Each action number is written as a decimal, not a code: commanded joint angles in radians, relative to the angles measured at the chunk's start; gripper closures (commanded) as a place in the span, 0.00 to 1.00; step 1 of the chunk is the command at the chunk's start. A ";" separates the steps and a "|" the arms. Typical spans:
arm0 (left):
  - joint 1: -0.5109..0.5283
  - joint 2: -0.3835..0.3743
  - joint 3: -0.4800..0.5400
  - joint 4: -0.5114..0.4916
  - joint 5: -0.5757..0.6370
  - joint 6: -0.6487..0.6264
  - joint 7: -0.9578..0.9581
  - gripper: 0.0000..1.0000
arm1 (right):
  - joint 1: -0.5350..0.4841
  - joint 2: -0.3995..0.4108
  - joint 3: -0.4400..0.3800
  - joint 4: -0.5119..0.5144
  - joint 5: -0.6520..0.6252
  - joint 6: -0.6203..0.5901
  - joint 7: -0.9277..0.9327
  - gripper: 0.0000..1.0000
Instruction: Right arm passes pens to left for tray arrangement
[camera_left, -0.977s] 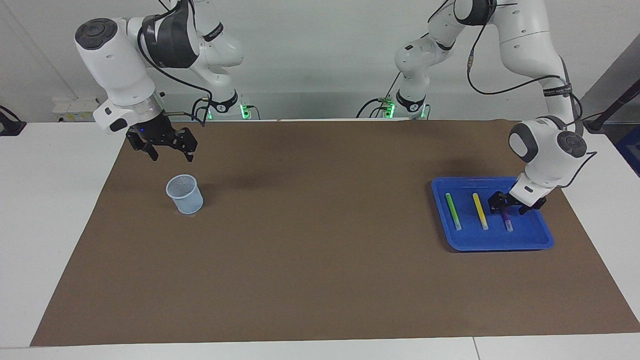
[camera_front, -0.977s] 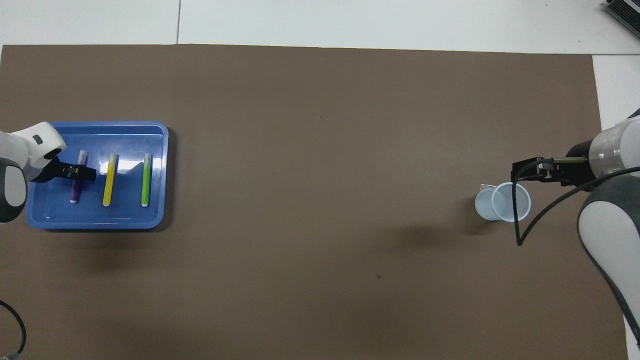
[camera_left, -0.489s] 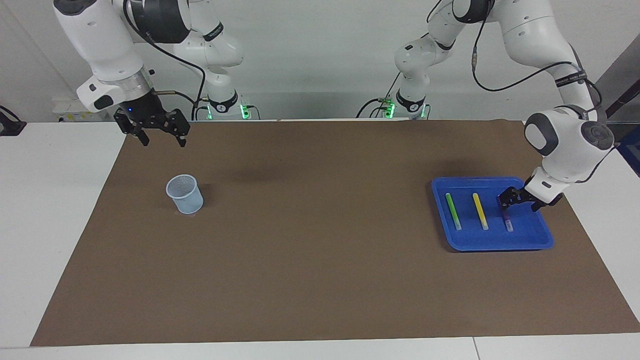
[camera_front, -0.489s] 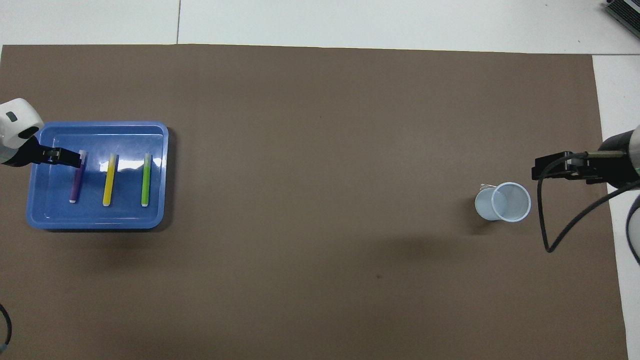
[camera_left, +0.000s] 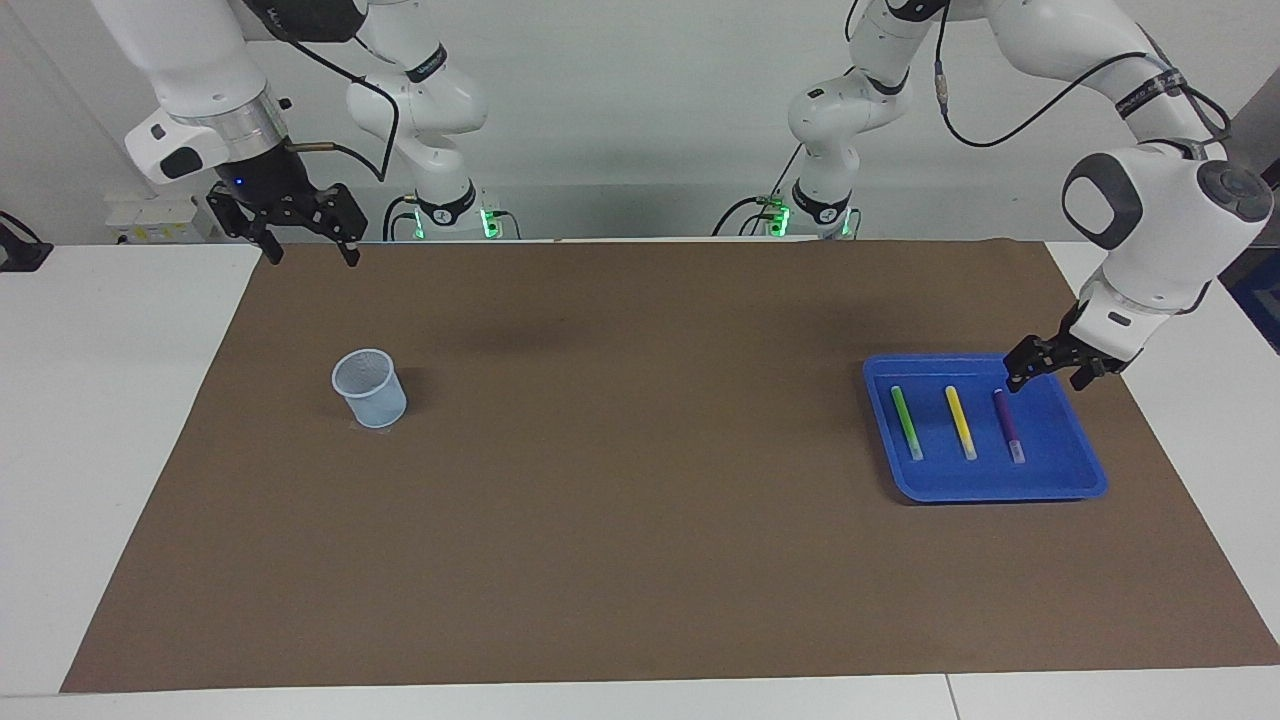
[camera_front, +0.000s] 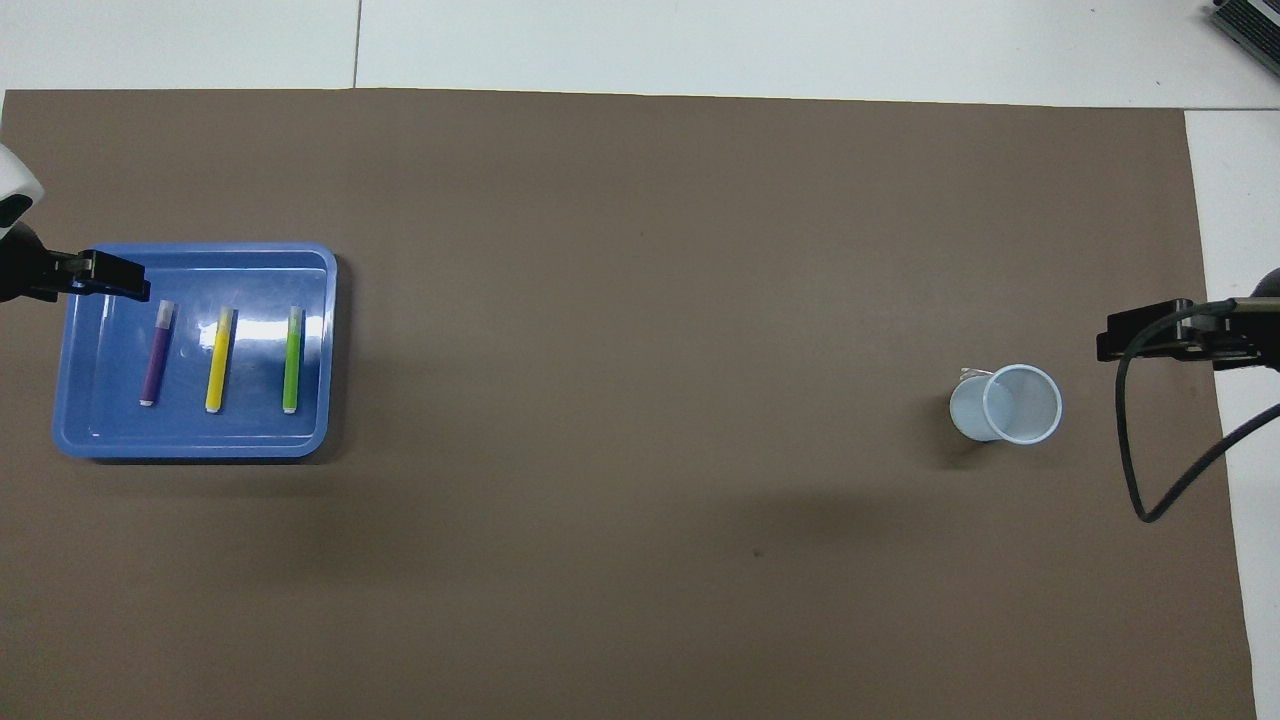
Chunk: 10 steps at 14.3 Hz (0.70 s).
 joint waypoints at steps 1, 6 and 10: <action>-0.048 -0.005 0.012 0.094 -0.009 -0.112 -0.039 0.00 | -0.011 -0.011 0.005 -0.010 -0.012 -0.019 -0.015 0.00; -0.104 -0.086 0.012 0.146 -0.015 -0.225 -0.131 0.00 | -0.013 -0.015 0.004 -0.013 -0.006 -0.010 -0.015 0.00; -0.172 -0.123 0.027 0.154 -0.016 -0.320 -0.131 0.00 | -0.011 -0.055 0.004 -0.013 -0.003 -0.009 -0.015 0.00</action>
